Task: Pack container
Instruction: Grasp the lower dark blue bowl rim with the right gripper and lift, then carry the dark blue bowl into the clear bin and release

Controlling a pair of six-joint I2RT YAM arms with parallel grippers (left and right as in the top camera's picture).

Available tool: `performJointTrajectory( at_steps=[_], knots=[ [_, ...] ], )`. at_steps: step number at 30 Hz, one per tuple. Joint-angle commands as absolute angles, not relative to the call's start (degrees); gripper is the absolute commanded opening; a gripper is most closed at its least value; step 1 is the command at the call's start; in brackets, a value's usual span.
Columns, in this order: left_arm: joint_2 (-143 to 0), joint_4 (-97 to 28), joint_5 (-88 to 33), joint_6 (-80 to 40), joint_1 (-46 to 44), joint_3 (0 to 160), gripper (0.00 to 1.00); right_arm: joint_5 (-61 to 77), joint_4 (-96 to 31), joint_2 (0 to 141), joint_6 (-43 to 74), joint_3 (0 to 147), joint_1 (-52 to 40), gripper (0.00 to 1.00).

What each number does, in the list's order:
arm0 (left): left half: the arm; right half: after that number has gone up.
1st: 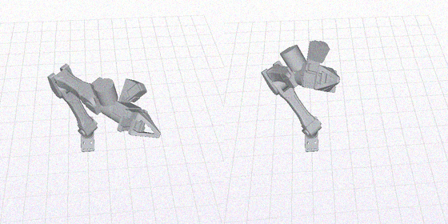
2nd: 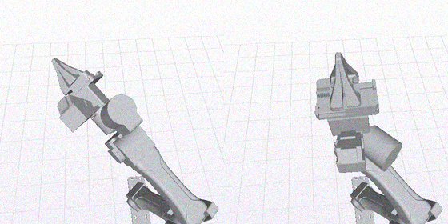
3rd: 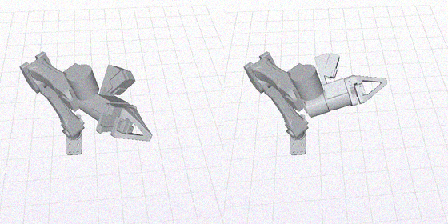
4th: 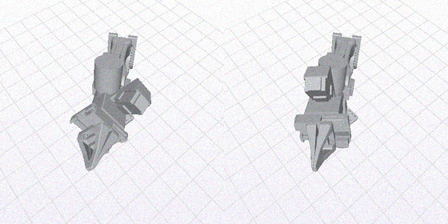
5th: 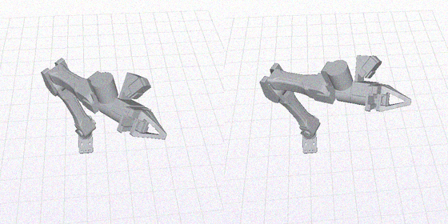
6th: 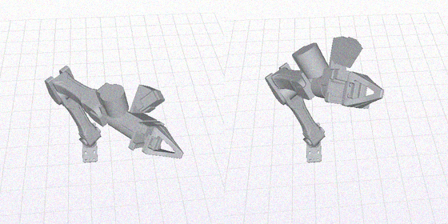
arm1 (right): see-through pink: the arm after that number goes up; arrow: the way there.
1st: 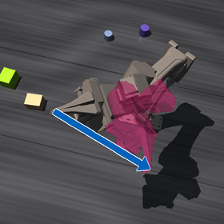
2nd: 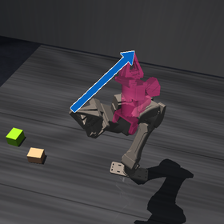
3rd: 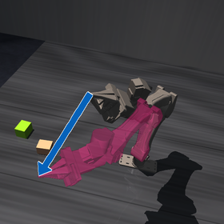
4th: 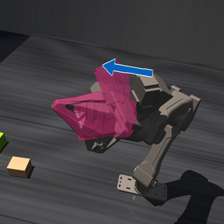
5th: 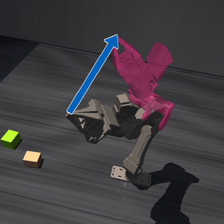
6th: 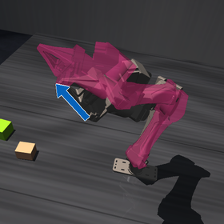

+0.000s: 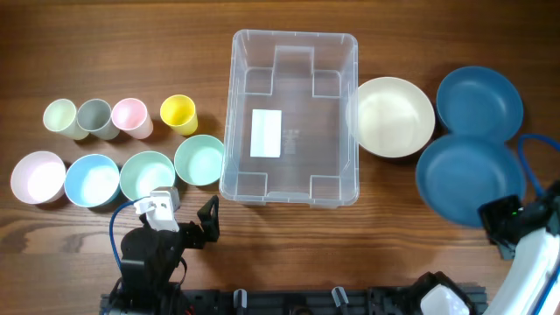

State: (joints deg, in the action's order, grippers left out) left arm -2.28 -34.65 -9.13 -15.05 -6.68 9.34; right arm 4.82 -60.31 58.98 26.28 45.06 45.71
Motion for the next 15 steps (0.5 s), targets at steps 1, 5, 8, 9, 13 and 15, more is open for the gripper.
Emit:
performJointTrajectory(
  at_steps=[1,5,8,9,13,15],
  knots=[
    [-1.83,-34.46,-10.0,-13.87,-6.92,9.04,1.0,18.57,-62.48,50.48,25.69,53.63,45.8,0.04],
    [-1.83,-34.48,-10.0,-13.89,-6.9,9.04,1.0,32.49,-65.28,48.16,27.62,63.81,39.62,0.04],
    [-1.83,-34.46,-10.0,-13.89,-6.92,9.04,1.0,33.06,-63.75,50.89,28.71,71.26,28.64,0.04],
    [-1.83,-34.46,-10.0,-13.89,-6.9,9.04,1.0,33.01,-62.98,51.94,28.69,73.06,25.5,0.04],
    [-1.83,-34.46,-10.0,-13.89,-6.9,9.04,1.0,26.09,-57.78,61.67,28.49,82.41,5.1,0.04],
    [-1.83,-34.46,-10.0,-13.89,-6.9,9.04,1.0,19.22,-56.73,67.61,28.47,85.76,-3.64,0.04]
  ],
)
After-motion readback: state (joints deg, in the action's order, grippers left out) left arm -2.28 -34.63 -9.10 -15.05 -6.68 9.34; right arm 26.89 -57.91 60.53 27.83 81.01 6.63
